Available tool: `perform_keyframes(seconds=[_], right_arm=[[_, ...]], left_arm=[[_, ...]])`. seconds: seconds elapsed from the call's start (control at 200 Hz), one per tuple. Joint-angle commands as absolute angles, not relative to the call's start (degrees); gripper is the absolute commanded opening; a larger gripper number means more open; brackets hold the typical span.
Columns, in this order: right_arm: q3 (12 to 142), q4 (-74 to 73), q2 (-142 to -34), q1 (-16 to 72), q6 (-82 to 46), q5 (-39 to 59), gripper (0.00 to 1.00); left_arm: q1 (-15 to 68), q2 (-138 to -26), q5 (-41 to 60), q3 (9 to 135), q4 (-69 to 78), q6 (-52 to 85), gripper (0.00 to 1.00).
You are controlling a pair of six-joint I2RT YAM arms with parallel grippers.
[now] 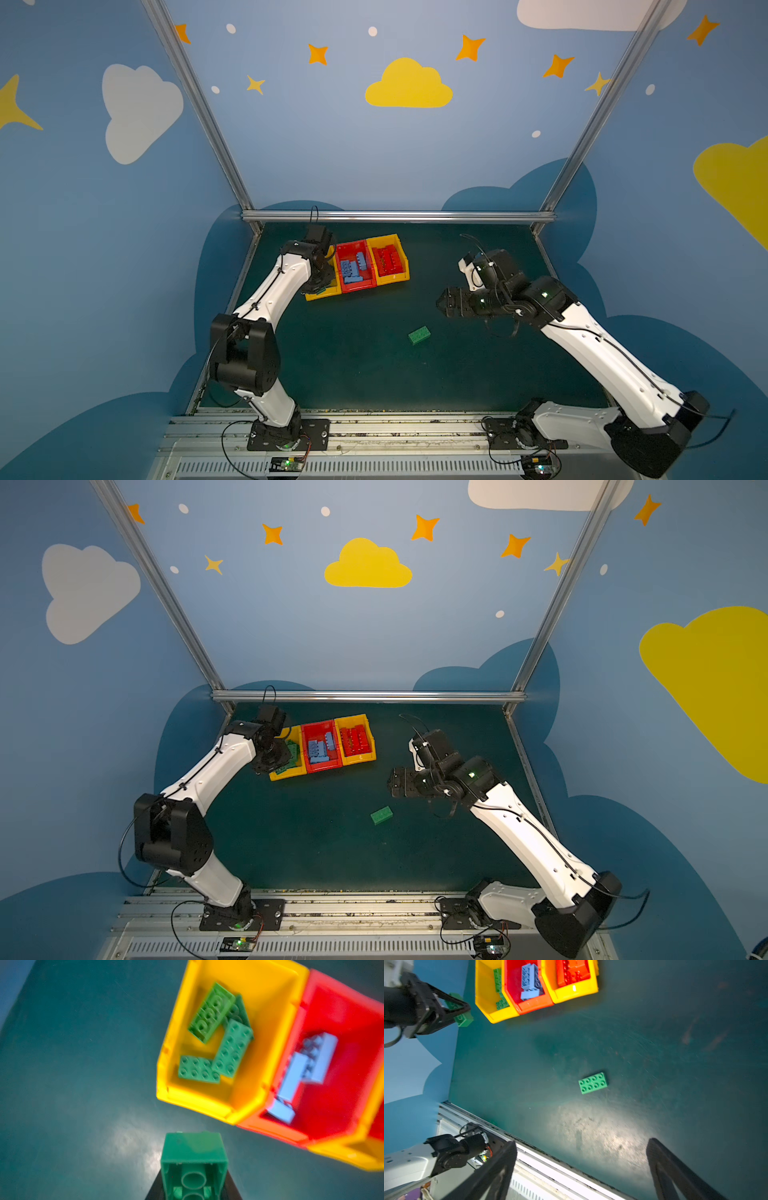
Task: Sort the legos into containers by color
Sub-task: 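Carry the green brick with the left gripper and drop it into the yellow bin, then grasp the last green brick with the right gripper while the left arm draws back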
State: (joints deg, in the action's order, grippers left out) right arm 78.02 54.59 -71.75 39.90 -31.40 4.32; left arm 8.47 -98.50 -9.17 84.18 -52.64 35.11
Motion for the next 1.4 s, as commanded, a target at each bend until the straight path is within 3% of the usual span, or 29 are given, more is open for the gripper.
perform_keyframes(seconds=[0.0, 0.496, 0.556, 0.656, 0.736, 0.976, 1.131, 1.392], right_arm=[[81.10, 53.48, -73.97, 39.95, -29.19, 6.30, 0.95], [80.78, 57.02, -72.21, 38.85, -29.43, 3.70, 0.95], [80.22, 57.21, -71.58, 38.76, -29.90, 3.44, 0.95], [79.65, 57.37, -70.89, 38.75, -30.54, 3.17, 0.95], [79.13, 57.56, -70.48, 38.76, -31.10, 2.96, 0.95], [78.48, 60.46, -72.54, 39.00, -33.72, -0.08, 0.97], [77.22, 62.06, -77.10, 39.80, -36.99, -1.14, 0.97], [72.54, 56.97, -84.70, 42.30, -50.48, -2.42, 0.97]], left_arm=[[6.74, -103.57, -8.70, 89.02, -52.69, 30.43, 0.18], [3.20, -122.45, -11.70, 108.41, -56.45, 23.75, 0.24], [3.21, -123.78, -11.15, 110.17, -56.95, 23.52, 0.35], [3.21, -124.58, -9.96, 111.54, -57.31, 23.73, 0.65], [3.33, -123.67, -8.84, 111.03, -56.93, 24.17, 0.74], [3.47, -115.26, -7.36, 103.96, -55.46, 25.87, 0.83], [3.78, -102.61, -4.19, 90.92, -50.81, 28.02, 1.00], [6.31, -76.73, 0.88, 65.17, -45.66, 32.31, 1.00]])
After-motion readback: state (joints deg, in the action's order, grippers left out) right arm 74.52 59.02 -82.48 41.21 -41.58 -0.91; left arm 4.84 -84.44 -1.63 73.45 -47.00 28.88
